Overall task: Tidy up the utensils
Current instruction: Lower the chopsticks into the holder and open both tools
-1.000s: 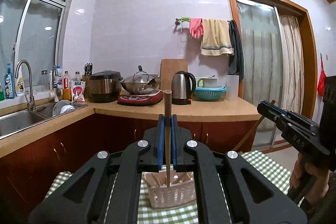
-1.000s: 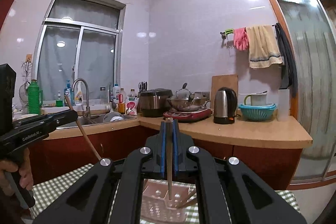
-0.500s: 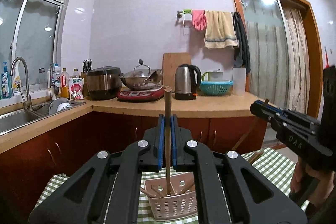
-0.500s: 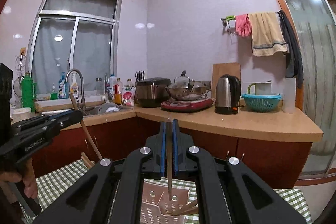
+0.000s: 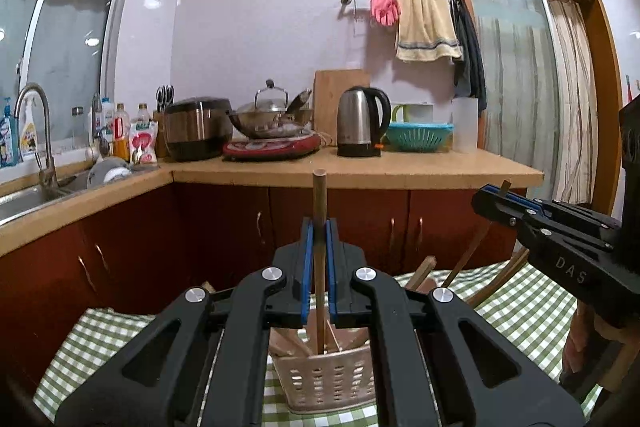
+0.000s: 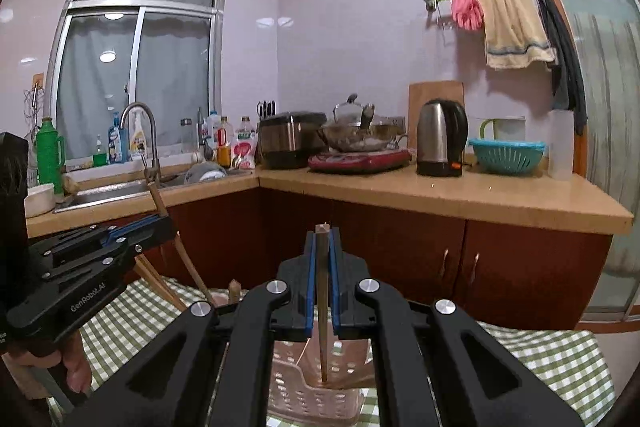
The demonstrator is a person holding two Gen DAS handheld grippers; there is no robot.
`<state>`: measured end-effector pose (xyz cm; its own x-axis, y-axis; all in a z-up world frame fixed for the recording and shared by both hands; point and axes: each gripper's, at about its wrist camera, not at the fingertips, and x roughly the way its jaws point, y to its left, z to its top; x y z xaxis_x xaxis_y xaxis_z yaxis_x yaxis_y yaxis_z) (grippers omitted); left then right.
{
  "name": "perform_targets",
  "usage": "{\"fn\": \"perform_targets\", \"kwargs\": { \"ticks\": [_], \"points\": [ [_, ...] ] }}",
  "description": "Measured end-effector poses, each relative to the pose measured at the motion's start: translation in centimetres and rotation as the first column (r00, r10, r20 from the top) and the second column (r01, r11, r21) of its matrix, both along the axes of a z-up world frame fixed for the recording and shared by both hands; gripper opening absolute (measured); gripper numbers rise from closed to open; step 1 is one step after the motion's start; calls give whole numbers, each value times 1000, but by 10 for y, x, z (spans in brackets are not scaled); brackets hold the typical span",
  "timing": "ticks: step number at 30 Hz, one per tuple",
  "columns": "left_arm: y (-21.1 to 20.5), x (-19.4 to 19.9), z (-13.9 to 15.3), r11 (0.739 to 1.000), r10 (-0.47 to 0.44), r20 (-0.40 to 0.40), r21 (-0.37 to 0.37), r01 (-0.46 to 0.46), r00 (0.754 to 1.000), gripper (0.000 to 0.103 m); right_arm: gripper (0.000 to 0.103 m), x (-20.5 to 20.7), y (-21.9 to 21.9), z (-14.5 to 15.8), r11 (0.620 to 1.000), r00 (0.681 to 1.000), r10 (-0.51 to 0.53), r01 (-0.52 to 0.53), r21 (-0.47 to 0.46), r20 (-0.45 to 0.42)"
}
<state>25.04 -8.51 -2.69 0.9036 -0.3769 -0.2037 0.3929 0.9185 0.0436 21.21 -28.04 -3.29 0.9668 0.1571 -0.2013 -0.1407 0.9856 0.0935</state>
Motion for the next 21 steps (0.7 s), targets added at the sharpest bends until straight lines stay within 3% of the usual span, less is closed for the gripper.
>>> {"fn": "perform_targets", "kwargs": {
  "ticks": [11, 21],
  "points": [
    [2, 13, -23, 1000, 16, -57, 20, -15, 998, 7, 7, 7, 4, -15, 1000, 999, -5, 4, -15, -42],
    [3, 17, -26, 999, 9, -69, 32, -7, 998, 7, 7, 10, 7, -23, 1000, 997, 1, -3, -21, -74]
  ]
}}
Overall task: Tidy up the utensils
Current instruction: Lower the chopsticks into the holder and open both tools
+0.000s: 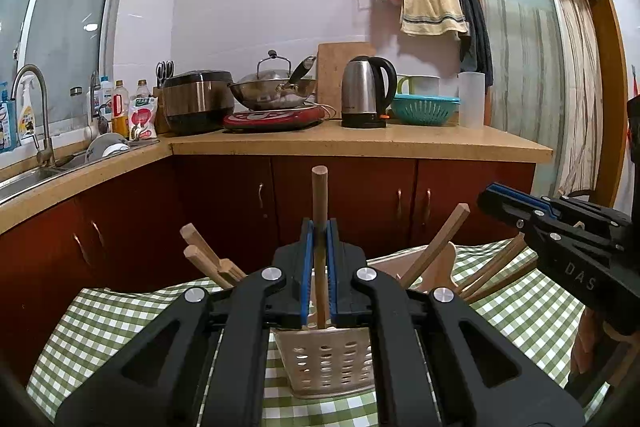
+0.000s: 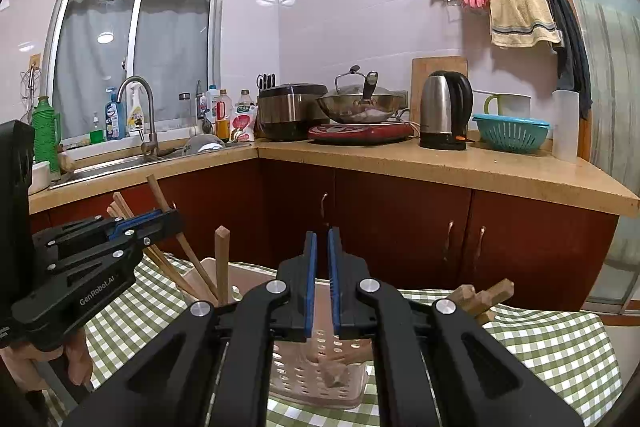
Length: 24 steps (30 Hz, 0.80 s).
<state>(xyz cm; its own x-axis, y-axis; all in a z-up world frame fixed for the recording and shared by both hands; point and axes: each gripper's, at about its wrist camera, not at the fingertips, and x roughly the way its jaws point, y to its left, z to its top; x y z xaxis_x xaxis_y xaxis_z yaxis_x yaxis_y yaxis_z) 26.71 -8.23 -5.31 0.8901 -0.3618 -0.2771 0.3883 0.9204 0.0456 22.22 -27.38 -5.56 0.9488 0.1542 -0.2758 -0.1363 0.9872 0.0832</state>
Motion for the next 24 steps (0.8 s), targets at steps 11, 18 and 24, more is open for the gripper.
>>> {"fn": "perform_targets", "kwargs": {
  "ticks": [11, 18, 24],
  "points": [
    [-1, 0, -3, 1000, 2, 5, 0, -2, 1000, 37, 34, -4, -5, 0, 1000, 1000, -11, 10, 21, 18],
    [-6, -3, -4, 1000, -11, 25, 25, 10, 1000, 59, 49, -8, -7, 3, 999, 999, -23, 22, 25, 36],
    [-10, -13, -1, 999, -10, 70, 38, 7, 998, 81, 63, -15, -9, 6, 999, 998, -39, 37, 24, 55]
  ]
}}
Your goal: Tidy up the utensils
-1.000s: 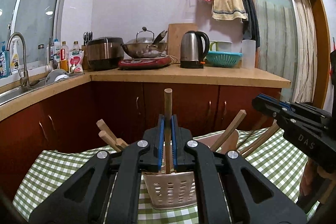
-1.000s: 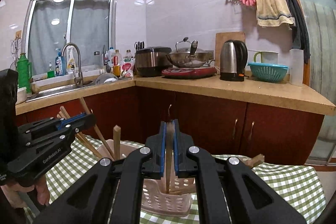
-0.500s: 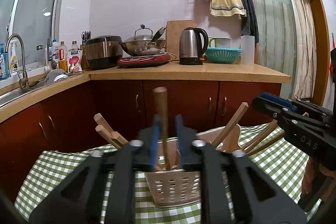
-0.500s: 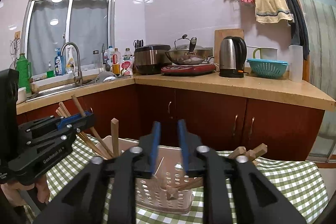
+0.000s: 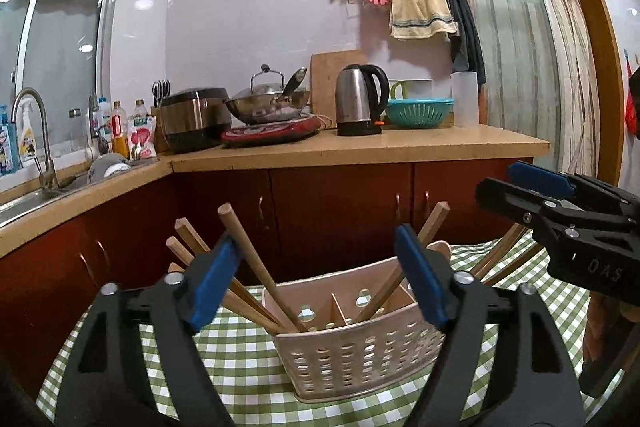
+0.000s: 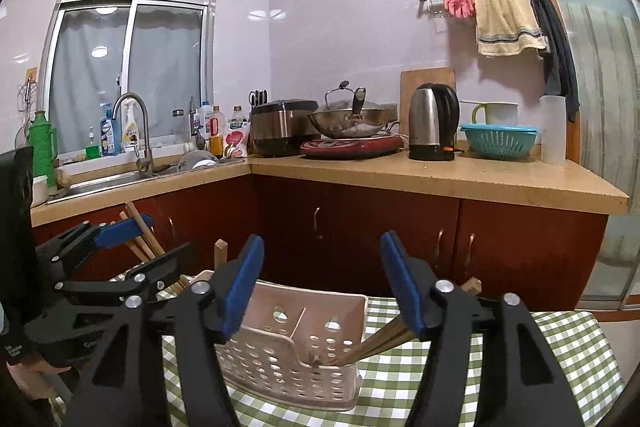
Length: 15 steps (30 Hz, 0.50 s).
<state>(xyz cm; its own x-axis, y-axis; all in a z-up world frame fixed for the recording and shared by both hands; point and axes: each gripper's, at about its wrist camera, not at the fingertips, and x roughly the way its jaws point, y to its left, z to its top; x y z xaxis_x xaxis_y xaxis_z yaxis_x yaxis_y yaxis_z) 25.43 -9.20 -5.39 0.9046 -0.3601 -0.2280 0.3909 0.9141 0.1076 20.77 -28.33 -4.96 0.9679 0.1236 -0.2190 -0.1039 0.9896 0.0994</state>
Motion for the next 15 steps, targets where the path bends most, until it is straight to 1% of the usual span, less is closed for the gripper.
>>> {"fn": "perform_targets", "kwargs": {
  "ticks": [4, 6, 10, 13, 15],
  "points": [
    [1, -6, 5, 1000, 19, 25, -5, -19, 1000, 87, 74, -8, -3, 4, 1000, 999, -30, 30, 2, 20],
    [1, -8, 7, 999, 39, 34, -10, -39, 999, 90, 76, -13, -4, 7, 999, 999, -45, 45, 2, 28],
    [5, -12, 10, 997, 74, 30, -17, -73, 997, 90, 79, -21, -5, 8, 997, 996, -80, 80, -13, 27],
    [7, -18, 14, 996, 80, 34, -27, -79, 996, 91, 80, -26, -6, 6, 995, 995, -101, 101, -11, 15],
    [7, -22, 15, 996, 86, 45, -21, -85, 995, 93, 82, -29, -8, 6, 993, 993, -117, 117, -6, 8]
  ]
}}
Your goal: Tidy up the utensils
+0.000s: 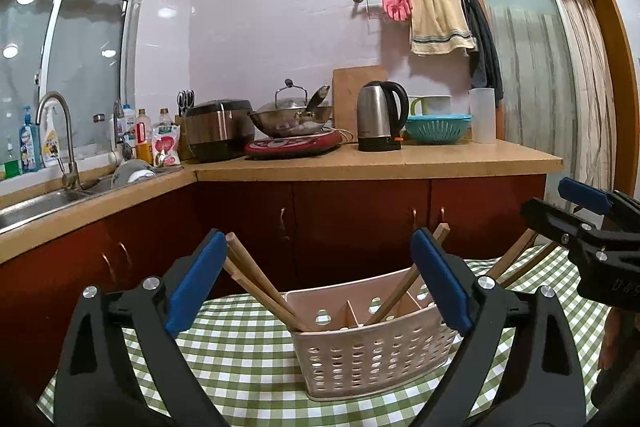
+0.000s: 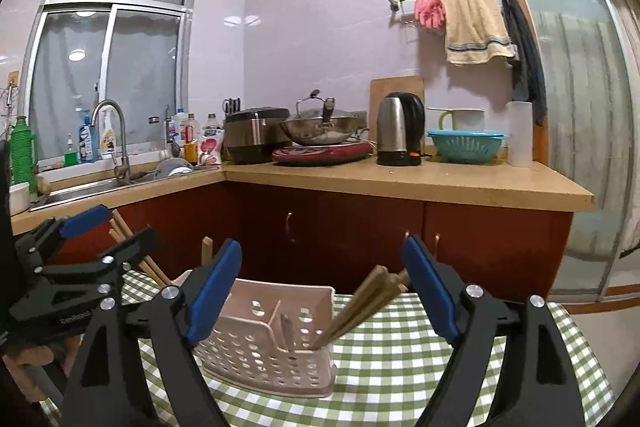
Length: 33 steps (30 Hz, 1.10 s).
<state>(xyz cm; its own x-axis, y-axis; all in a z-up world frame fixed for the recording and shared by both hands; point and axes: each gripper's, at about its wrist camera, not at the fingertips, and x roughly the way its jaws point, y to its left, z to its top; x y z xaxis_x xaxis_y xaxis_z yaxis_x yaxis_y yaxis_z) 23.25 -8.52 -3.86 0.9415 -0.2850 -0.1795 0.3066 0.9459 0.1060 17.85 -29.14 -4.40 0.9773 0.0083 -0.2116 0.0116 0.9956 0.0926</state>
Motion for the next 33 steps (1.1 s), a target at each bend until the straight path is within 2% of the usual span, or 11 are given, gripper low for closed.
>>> {"fn": "perform_targets", "kwargs": {
  "ticks": [9, 17, 25, 33],
  "points": [
    [3, -31, 9, 999, 47, 27, 12, -48, 999, 98, 85, -18, -1, 1, 999, 999, -47, 47, 1, -24],
    [20, -64, 12, 994, 113, -29, -10, -113, 993, 99, 85, -45, 6, -1, 997, 995, -78, 78, -3, -60],
    [38, -110, 19, 988, 149, -51, -25, -150, 988, 99, 86, -80, 11, 1, 996, 992, -87, 86, -9, -96],
    [49, -164, 33, 985, 169, -21, -41, -170, 985, 99, 86, -123, 16, 20, 995, 991, -94, 91, -34, -92]
  ]
}}
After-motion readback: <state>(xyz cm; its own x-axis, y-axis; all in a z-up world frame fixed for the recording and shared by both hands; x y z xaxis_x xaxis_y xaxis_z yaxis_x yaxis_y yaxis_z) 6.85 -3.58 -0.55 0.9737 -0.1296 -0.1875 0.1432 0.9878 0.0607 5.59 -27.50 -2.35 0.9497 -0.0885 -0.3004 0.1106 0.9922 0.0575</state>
